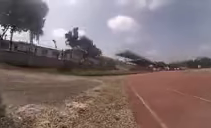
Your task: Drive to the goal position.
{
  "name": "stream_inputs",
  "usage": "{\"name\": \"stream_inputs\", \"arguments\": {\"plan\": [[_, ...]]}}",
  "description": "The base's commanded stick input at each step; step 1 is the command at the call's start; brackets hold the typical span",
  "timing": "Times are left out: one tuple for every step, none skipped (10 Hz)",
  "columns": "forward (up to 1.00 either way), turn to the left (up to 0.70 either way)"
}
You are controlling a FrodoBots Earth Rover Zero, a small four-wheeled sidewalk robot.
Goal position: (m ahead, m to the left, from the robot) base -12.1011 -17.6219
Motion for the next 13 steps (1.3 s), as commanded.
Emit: {"name": "stream_inputs", "arguments": {"plan": [[0.7, -0.35], [0.7, -0.35], [0.7, -0.35], [0.7, -0.35], [0.7, -0.35], [0.7, -0.35], [0.7, -0.35], [0.7, -0.35], [0.7, -0.35], [0.7, -0.35], [0.7, -0.35], [0.7, -0.35], [0.7, -0.35]]}}
